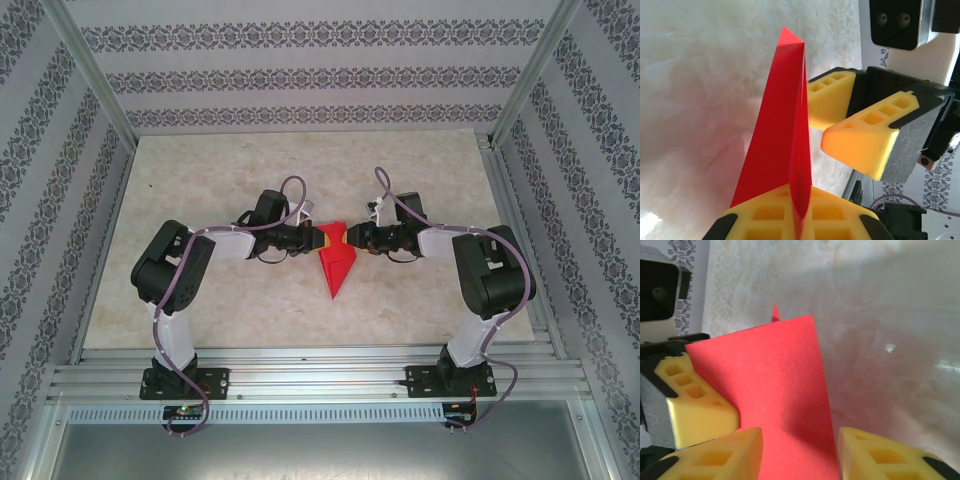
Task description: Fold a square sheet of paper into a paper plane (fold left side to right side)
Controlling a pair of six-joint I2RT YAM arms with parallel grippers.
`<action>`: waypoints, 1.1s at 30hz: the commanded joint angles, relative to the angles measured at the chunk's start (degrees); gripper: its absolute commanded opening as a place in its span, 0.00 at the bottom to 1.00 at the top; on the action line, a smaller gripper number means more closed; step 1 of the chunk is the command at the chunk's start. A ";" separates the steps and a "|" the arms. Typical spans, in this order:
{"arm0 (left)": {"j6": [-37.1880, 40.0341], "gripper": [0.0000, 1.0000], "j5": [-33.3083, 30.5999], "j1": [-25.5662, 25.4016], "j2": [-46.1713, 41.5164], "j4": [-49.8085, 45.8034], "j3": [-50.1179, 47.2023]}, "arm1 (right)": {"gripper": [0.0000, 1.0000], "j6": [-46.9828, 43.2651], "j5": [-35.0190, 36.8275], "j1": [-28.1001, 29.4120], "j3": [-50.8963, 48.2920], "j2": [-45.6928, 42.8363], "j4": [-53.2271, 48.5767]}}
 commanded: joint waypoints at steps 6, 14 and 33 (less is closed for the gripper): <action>2.10 0.05 1.39 -0.53 -1.08 2.70 -0.79 | 0.23 -0.72 -3.42 -0.67 0.22 0.04 2.30; 2.53 0.05 0.97 -0.46 -1.19 2.02 -1.09 | 0.32 -2.62 -2.09 -0.66 0.27 -1.25 -0.26; 7.22 0.05 4.49 -0.50 -1.74 -1.98 -0.21 | 0.39 -11.68 -9.71 -3.10 0.26 0.06 -4.76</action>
